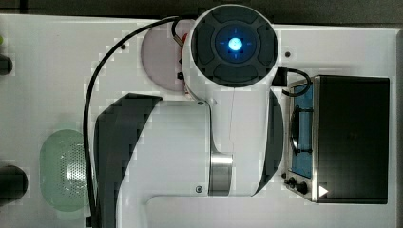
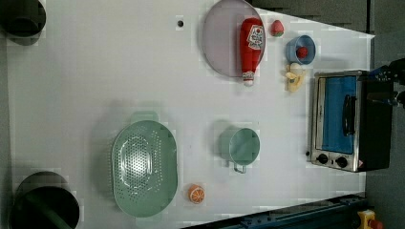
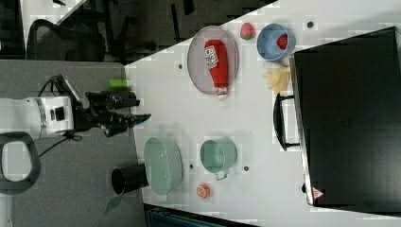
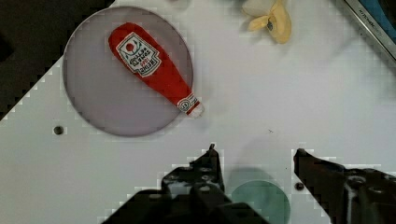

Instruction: Pick ketchup from plate and place it on table.

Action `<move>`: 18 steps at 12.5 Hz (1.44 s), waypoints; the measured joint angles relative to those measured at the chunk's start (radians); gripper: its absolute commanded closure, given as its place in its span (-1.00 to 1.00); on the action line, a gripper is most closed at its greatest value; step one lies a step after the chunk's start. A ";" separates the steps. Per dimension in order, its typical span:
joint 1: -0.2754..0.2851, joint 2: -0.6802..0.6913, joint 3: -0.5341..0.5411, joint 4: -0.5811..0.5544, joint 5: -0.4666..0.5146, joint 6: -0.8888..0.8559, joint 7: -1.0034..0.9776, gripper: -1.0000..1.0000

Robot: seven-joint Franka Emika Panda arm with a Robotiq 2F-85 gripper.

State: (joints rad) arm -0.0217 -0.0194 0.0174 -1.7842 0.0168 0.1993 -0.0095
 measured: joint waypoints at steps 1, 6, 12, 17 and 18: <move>-0.024 -0.034 0.025 -0.047 -0.005 -0.036 0.001 -0.58; -0.052 -0.121 0.057 -0.103 -0.010 -0.056 0.001 -1.00; -0.058 0.026 0.073 -0.098 -0.004 0.018 -0.001 -1.00; -0.059 0.205 0.074 -0.108 0.002 0.144 -0.006 -1.00; -0.062 0.238 0.078 -0.109 -0.004 0.167 -0.022 -1.00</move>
State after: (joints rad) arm -0.0833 0.2188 0.0954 -1.8936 0.0132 0.3660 -0.0316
